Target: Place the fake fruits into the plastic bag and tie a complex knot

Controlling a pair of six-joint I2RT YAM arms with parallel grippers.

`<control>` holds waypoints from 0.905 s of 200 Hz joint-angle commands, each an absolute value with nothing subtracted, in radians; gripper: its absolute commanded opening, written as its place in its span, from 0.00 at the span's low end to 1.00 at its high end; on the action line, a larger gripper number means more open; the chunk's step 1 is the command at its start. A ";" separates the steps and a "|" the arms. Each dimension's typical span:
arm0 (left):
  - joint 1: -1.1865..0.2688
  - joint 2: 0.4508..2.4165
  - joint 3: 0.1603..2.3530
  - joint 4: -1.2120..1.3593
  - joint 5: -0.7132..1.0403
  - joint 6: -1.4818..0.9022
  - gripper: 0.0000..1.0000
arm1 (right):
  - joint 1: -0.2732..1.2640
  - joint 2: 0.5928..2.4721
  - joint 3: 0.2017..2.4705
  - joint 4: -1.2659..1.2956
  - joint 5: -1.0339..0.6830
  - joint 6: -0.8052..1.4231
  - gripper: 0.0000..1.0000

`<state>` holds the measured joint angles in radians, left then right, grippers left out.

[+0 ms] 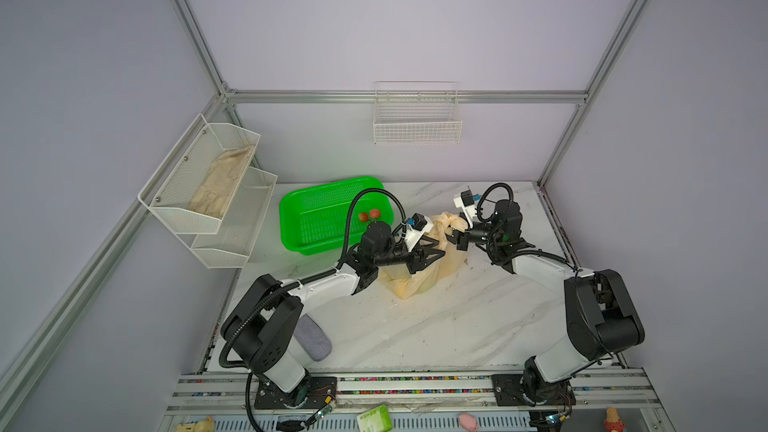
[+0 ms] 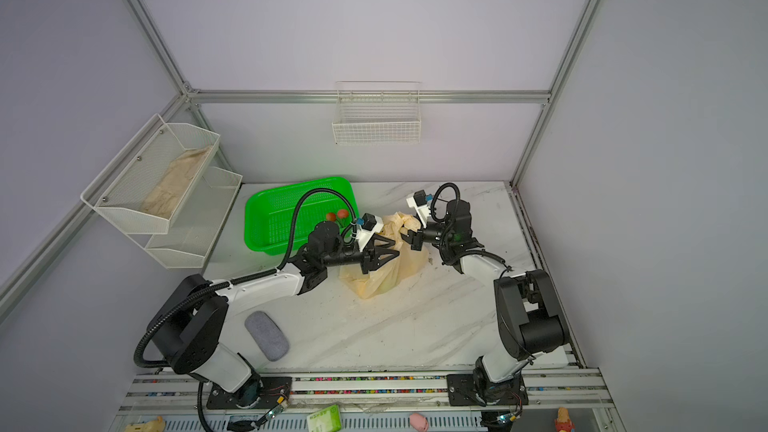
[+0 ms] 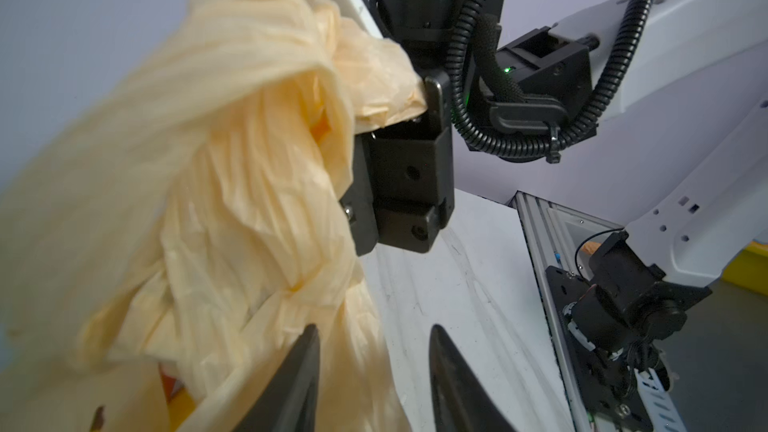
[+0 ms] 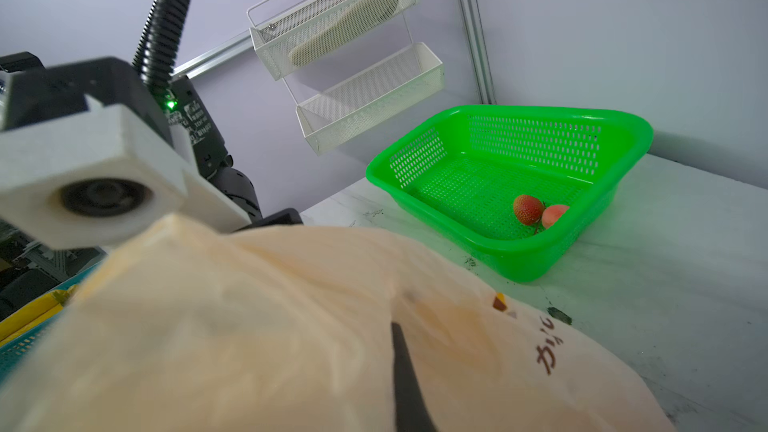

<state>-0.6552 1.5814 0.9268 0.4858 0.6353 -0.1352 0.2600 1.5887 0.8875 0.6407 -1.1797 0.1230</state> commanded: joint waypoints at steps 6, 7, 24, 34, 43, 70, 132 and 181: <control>-0.621 1.480 0.887 0.476 0.664 -0.067 0.55 | 0.260 1.559 0.893 0.587 -1.213 0.043 0.00; -0.621 1.478 0.887 0.473 0.664 -0.065 0.55 | 0.260 1.560 0.893 0.586 -1.213 0.042 0.00; -0.607 1.441 0.886 0.437 0.665 -0.033 0.59 | 0.260 1.558 0.897 0.576 -1.212 0.031 0.00; -0.597 1.423 0.888 0.417 0.668 -0.018 0.60 | 0.260 1.559 0.898 0.571 -1.211 0.027 0.00; -0.588 1.395 0.891 0.395 0.669 -0.003 0.61 | 0.261 1.558 0.899 0.569 -1.212 0.026 0.00; -0.555 1.333 0.888 0.354 0.612 0.009 0.59 | 0.260 1.552 0.897 0.563 -1.212 0.018 0.00; -0.532 1.381 1.012 0.161 0.523 0.185 0.28 | 0.263 1.545 0.898 0.587 -1.212 0.039 0.00; -0.534 1.494 1.095 0.116 0.575 0.235 0.23 | 0.265 1.533 0.893 0.635 -1.204 0.080 0.00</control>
<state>-0.5358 1.4761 0.9588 0.1345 0.5468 0.1780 0.2600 1.5715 0.8875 0.5797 -1.1904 0.0563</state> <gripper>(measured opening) 0.228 0.051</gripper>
